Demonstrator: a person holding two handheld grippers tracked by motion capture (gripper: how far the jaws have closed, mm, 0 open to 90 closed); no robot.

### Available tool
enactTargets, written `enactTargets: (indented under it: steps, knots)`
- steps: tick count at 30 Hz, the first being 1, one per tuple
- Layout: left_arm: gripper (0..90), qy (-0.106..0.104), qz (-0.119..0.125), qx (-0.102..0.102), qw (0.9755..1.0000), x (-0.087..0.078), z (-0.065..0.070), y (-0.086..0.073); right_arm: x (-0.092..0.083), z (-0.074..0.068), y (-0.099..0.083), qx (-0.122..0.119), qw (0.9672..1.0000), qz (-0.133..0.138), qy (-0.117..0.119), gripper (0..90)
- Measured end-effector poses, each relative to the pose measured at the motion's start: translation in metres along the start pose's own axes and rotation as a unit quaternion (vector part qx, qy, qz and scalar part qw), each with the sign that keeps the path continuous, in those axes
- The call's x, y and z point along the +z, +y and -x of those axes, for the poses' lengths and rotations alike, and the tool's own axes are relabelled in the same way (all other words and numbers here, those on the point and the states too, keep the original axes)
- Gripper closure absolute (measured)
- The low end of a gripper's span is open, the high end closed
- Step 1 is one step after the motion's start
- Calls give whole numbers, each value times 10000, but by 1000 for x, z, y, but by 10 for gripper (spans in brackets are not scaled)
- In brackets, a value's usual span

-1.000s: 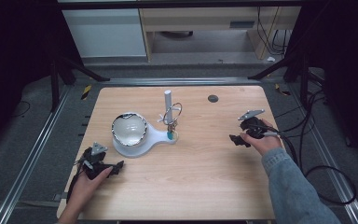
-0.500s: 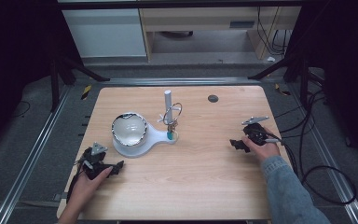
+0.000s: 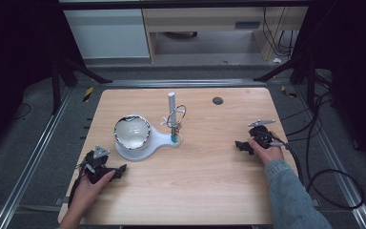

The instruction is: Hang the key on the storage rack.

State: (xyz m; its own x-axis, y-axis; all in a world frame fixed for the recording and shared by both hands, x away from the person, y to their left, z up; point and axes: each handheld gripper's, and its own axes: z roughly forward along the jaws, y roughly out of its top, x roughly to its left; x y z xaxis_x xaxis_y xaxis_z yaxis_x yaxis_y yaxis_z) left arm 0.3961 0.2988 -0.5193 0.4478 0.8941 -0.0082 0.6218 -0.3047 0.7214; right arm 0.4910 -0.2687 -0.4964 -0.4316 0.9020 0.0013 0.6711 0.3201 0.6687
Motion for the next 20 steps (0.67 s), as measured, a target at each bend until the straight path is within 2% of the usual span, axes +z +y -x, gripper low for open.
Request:
enactTargets:
  steps: [9,12,13,20]
  knots:
    - [0,-1,1,0,10000,0,0,0,4,-3,-4,10,9998,110,-186,22]
    - [0,-1,1,-1,10000,0,0,0,5,-5,-5,31,9996,182,-222,8]
    - [0,0,2,-1,10000,0,0,0,6,-5,-7,45,9992,280,-267,3]
    - [0,-1,0,1,10000,0,0,0,5,-7,-9,63,9991,316,-289,3]
